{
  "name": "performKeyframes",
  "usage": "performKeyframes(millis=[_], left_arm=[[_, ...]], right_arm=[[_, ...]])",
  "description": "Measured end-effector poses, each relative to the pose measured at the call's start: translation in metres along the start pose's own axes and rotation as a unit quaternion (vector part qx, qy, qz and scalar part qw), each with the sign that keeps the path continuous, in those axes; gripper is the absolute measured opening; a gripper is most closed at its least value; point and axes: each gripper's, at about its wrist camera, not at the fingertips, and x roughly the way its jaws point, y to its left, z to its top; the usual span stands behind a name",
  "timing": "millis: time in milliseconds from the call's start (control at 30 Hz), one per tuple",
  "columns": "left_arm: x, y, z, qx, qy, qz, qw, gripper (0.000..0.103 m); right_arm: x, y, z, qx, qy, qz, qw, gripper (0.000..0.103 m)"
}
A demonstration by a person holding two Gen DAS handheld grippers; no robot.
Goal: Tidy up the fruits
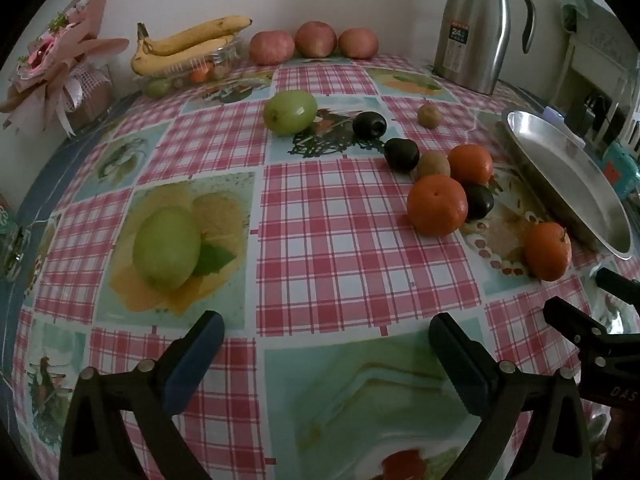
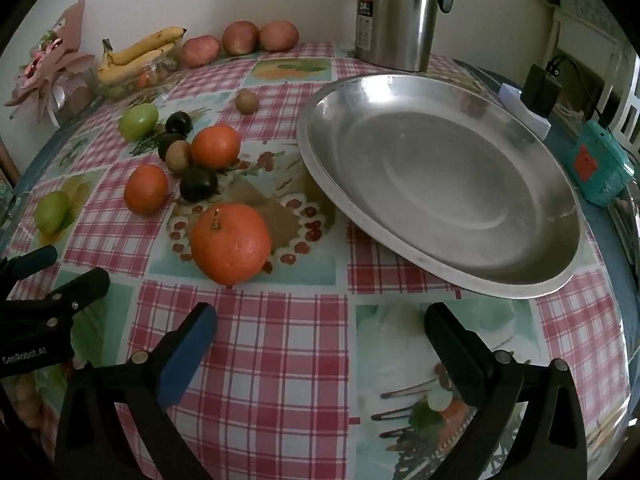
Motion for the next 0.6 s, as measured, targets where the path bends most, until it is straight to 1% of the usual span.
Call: performKeyframes(millis=[600], left_arm=[[0.0034, -0.0002, -0.0015, 0.000, -0.002, -0.002, 1.0000, 0.103]], right_arm=[[0.0003, 0.0006, 0.0002, -0.004, -0.002, 0.003, 1.000, 0.103]])
